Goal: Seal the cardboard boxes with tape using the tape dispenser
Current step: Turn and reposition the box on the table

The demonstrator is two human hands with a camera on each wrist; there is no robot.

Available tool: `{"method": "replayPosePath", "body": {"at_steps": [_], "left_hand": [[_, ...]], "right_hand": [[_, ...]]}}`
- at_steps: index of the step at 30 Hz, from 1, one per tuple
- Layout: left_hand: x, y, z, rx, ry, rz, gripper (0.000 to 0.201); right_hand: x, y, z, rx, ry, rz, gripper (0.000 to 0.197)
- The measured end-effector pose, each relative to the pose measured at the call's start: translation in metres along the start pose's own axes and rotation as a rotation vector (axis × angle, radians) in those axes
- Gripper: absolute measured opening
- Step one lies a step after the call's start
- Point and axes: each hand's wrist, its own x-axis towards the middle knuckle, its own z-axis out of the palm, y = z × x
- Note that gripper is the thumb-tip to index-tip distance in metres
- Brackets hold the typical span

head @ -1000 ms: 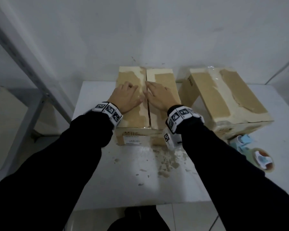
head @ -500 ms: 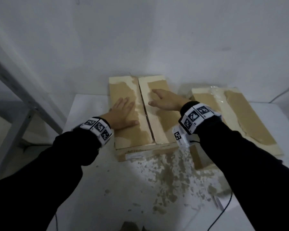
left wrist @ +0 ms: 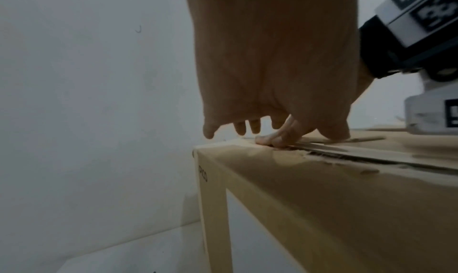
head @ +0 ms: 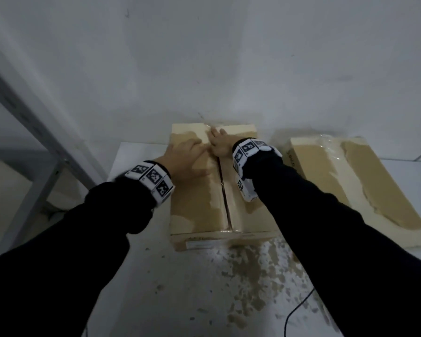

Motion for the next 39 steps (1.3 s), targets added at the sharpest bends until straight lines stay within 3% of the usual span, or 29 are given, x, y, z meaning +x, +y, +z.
{"method": "replayPosePath", "body": {"at_steps": [4,8,10,15,25,31,35,39], "left_hand": [[0.013,0.007,0.016,0.053,-0.132,-0.077,0.084],[0.011,0.005,0.029,0.087,-0.113,-0.067,0.082],[0.011,0.004,0.029,0.081,-0.125,-0.06,0.082],[0.012,0.005,0.032,0.068,-0.096,-0.072,0.08],[0.008,0.009,0.037,0.092,-0.022,-0.076,0.075],[-0.015,0.038,0.036,0.125,0.02,-0.001,0.061],[-0.045,0.064,0.061,0.048,-0.071,-0.028,0.075],[-0.052,0.064,0.072,0.006,0.0,-0.037,0.075]], "right_hand": [[0.013,0.004,0.006,0.014,0.018,0.01,0.06],[0.014,0.013,-0.022,0.08,0.069,-0.014,0.049],[0.017,0.016,-0.023,0.015,0.098,-0.001,0.053],[0.021,0.018,-0.003,-0.015,0.011,-0.009,0.063],[-0.057,-0.003,0.042,-0.135,-0.171,-0.039,0.07],[-0.066,-0.005,0.056,-0.131,-0.137,-0.009,0.064],[-0.076,-0.006,0.057,-0.148,-0.075,-0.013,0.061],[-0.097,-0.019,0.07,-0.162,-0.072,-0.011,0.061]]}}
